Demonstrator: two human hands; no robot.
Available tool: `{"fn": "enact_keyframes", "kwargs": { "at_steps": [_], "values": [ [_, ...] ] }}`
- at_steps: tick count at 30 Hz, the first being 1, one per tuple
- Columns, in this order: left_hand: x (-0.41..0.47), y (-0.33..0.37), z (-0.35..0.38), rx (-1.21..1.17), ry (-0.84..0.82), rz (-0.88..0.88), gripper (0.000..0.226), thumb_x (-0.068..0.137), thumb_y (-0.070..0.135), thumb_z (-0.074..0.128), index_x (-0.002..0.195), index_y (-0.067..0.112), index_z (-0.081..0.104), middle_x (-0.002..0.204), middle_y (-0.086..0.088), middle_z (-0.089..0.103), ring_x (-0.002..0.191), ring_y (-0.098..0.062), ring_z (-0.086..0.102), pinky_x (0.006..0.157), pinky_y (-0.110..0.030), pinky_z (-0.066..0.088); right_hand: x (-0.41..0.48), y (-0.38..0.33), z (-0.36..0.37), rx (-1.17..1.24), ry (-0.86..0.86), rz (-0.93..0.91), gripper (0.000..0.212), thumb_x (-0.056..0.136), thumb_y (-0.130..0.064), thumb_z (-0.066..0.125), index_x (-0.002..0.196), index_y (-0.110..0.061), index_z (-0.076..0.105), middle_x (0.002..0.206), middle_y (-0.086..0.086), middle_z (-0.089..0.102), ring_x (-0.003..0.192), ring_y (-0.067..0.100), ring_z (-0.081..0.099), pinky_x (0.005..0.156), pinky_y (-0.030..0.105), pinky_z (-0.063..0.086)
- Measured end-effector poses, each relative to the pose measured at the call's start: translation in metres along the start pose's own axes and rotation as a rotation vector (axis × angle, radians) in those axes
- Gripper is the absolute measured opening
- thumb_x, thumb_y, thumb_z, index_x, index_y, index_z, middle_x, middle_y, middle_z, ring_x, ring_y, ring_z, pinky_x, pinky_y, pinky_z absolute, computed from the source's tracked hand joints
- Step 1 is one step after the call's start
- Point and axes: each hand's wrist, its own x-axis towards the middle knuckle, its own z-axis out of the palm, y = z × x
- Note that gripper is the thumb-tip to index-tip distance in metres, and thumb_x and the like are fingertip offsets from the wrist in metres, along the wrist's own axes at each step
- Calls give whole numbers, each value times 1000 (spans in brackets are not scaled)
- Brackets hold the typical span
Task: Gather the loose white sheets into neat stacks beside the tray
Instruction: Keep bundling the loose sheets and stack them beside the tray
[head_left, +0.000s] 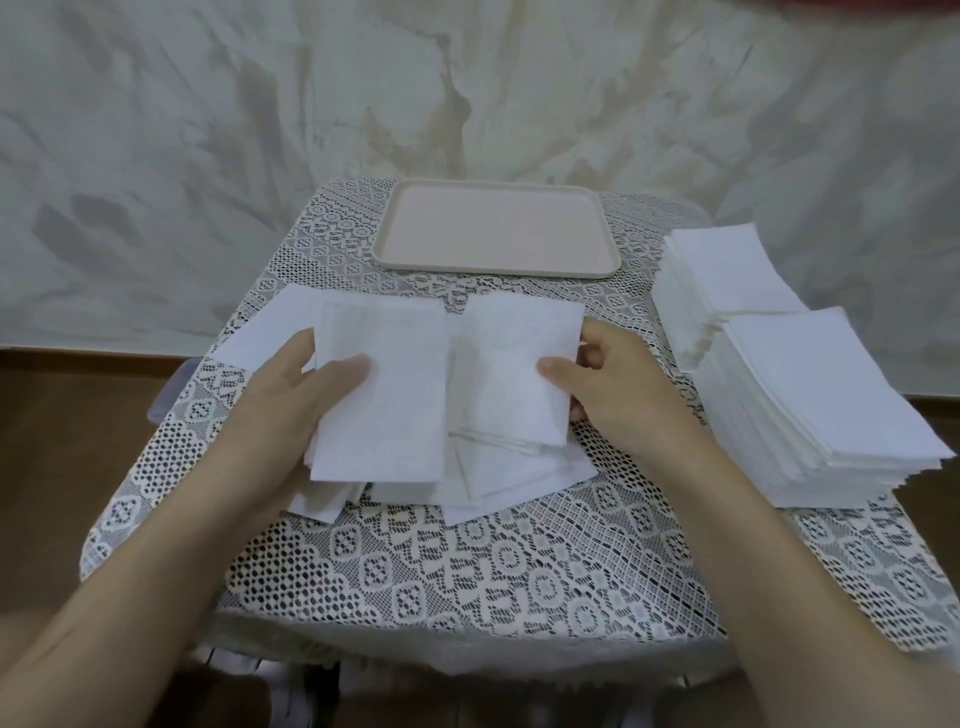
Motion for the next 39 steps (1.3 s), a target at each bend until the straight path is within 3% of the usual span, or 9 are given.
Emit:
{"fn": "enact_keyframes", "kwargs": {
  "at_steps": [4,8,16,21,24,28,32,34,39],
  "values": [
    [1,1,0,-5,12,2,27,104,23,59,130,24,66,114,-6,79,99,-29,78,74,-41,59,8,3,2,-110,24,-75,15,96,-25,64,102,-14,70,86,10,71,76,28,67,76,47,55],
    [0,1,-1,-3,-2,-1,27,104,24,59,130,24,66,114,-6,79,100,-30,78,71,-41,63,10,2,6,-192,101,-95,22,100,-27,62,88,-10,67,77,-4,65,77,23,62,70,38,46],
    [1,0,0,-7,22,-9,25,105,27,58,128,20,66,115,-8,79,102,-32,76,78,-43,60,0,-14,0,360,20,-36,14,102,-15,61,97,-16,74,97,2,80,89,17,74,84,38,59],
    [0,-1,3,-22,33,-6,26,106,28,57,128,20,66,116,-8,78,104,-29,76,82,-43,58,-6,1,0,-28,-63,-27,10,99,-21,65,96,-17,74,94,1,77,90,26,73,82,49,58],
    [0,-1,4,-25,40,-8,25,106,29,57,128,20,67,115,-8,78,103,-28,75,81,-41,57,-8,3,0,10,-45,-18,9,98,-22,65,101,-25,73,90,-1,75,83,22,71,69,43,56],
    [0,0,3,-33,46,-12,24,107,29,57,127,19,67,116,-8,78,102,-27,76,79,-40,57,-7,4,-3,-19,44,-114,14,98,-22,64,100,-32,74,91,-3,74,87,24,70,75,41,56],
    [-1,2,4,-42,55,-21,23,107,28,57,125,20,67,112,-6,79,94,-22,77,67,-33,59,-8,-5,-3,261,68,-64,17,103,-16,60,101,-24,74,94,-6,79,86,11,74,71,26,58],
    [-2,2,3,-50,56,-22,22,107,27,57,124,19,67,110,-6,79,90,-20,77,62,-30,59,-6,-7,-6,341,19,-15,16,103,-14,60,104,-22,74,99,-4,80,92,14,75,79,30,61],
    [0,3,3,-44,63,-11,26,107,28,56,129,20,66,118,-6,78,106,-27,76,82,-42,59,-7,3,-1,-200,-39,-25,9,98,-26,66,90,-22,65,85,3,73,80,28,69,72,41,54]
  ]
}}
